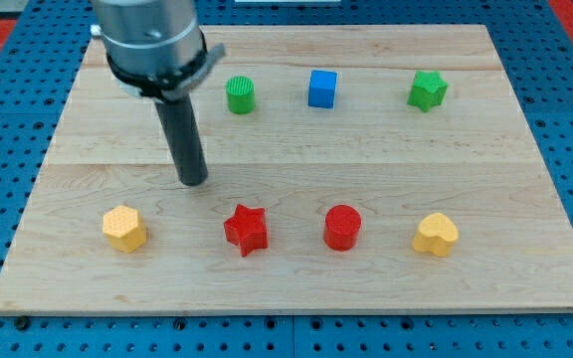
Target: Move the hexagon diagonally to the red star
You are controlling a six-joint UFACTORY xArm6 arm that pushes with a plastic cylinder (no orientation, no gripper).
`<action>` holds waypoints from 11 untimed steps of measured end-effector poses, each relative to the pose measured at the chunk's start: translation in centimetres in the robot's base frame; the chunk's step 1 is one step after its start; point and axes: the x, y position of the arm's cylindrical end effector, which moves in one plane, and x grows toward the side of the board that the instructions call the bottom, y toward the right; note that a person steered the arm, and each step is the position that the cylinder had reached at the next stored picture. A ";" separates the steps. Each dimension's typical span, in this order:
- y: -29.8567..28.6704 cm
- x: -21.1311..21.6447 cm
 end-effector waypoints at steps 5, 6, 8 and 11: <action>-9.8 13.2; -12.5 10.5; -14.7 9.0; -7.5 1.8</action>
